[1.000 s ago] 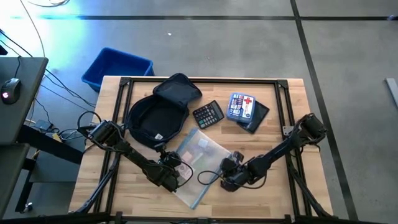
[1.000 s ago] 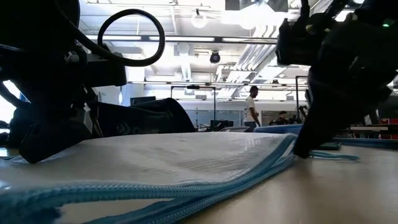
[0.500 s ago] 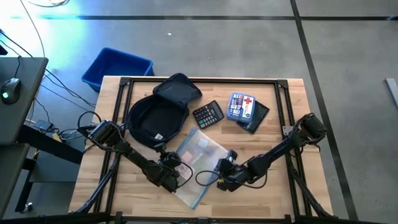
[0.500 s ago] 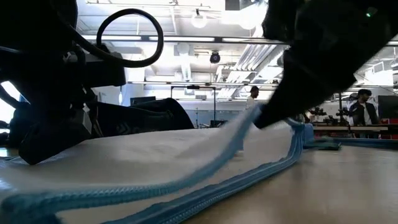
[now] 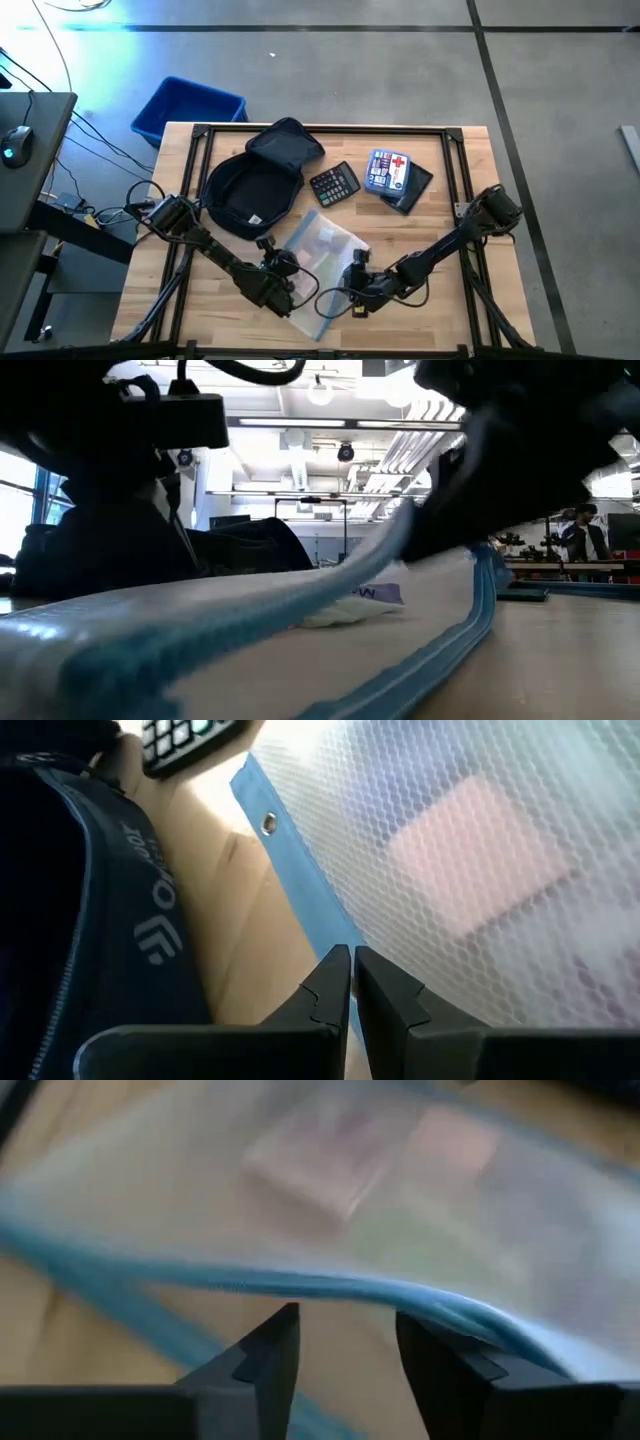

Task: Unpack backpack
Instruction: Remove the green earphones from the transparent zip bag

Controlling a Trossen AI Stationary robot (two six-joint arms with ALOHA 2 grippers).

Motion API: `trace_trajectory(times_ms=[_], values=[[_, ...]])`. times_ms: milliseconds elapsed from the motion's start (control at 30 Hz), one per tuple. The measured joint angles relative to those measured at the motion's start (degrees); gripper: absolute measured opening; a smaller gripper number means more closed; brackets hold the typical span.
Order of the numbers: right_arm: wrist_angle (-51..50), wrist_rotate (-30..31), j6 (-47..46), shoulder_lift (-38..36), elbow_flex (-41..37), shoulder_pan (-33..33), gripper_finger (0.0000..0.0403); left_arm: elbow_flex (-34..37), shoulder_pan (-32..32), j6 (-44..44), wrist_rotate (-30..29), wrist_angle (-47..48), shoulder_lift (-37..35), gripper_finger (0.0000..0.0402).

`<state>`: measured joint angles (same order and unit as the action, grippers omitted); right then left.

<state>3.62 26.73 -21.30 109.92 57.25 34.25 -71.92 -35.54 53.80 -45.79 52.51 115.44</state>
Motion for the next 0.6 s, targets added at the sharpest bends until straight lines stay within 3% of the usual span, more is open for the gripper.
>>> trace_trajectory(times_ms=[267,500,600], values=[[5.46,4.58,8.91,2.75,0.11,0.53,0.0179,5.81,1.29,-3.08,0.69,-10.61,-0.11,0.0],[18.58,2.18,14.79,2.75,0.11,-0.11,0.0179,6.7,1.81,-12.11,2.32,-20.7,-0.28,0.0],[21.17,1.58,17.18,2.75,0.15,-0.12,0.0182,5.07,1.53,-14.46,3.36,-19.68,-0.26,0.0]])
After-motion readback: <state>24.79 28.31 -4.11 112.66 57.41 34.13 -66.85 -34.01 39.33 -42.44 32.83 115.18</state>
